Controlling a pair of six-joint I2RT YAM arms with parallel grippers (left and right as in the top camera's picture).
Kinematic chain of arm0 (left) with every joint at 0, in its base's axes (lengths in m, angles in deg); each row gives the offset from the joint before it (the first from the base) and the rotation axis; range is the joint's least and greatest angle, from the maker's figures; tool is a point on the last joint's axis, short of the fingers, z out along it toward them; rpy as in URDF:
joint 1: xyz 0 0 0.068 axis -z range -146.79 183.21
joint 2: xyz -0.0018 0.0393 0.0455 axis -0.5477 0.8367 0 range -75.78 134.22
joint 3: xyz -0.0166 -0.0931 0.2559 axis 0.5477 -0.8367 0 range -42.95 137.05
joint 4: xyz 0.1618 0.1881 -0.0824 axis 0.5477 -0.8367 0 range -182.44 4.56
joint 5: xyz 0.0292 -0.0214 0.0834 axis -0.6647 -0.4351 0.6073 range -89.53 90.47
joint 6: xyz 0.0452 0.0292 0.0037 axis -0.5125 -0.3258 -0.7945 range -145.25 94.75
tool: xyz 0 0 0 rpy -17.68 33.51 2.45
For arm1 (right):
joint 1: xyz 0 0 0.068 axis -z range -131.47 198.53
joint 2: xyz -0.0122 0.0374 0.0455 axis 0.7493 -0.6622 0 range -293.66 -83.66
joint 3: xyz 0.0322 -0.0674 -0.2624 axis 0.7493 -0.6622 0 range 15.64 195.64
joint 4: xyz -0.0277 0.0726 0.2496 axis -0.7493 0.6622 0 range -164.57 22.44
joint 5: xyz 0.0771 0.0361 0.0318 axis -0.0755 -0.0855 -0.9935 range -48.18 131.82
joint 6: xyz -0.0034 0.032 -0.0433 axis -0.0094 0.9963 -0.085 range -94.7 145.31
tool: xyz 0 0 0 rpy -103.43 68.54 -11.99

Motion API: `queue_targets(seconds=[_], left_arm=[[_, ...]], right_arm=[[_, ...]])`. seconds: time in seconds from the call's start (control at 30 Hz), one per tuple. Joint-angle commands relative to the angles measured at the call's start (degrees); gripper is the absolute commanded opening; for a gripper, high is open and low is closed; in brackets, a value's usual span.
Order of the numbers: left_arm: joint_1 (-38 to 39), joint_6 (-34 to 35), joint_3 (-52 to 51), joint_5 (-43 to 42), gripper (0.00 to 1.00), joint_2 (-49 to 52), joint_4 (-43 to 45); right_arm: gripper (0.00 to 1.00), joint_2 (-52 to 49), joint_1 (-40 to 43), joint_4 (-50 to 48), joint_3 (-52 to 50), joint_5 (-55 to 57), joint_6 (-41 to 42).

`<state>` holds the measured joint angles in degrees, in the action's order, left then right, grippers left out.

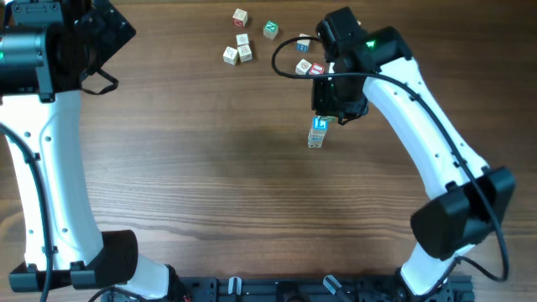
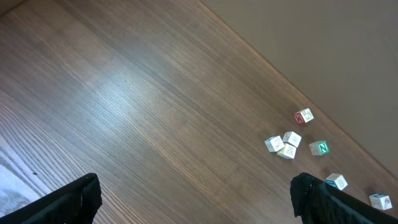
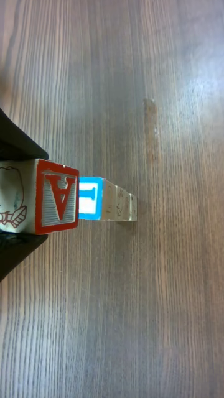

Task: Form a tower
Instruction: 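Lower the A block onto the L block atop the tower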

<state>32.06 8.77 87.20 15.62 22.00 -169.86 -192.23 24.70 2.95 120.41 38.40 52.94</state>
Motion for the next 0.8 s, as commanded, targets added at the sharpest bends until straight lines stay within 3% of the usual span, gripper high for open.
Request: queue_targets(seconds=[0.0,0.77], left_arm=[[-0.3,0.8,0.6,0.9,1.00,-1.0,0.1],[-0.3,0.8,0.6,0.9,1.00,-1.0,0.1]], right_arm=[[0.22,-2.1,-0.3,-0.1,0.6,-1.0,0.9],[0.23,-4.6,-0.4,0.2,0.5,-2.4,2.6]])
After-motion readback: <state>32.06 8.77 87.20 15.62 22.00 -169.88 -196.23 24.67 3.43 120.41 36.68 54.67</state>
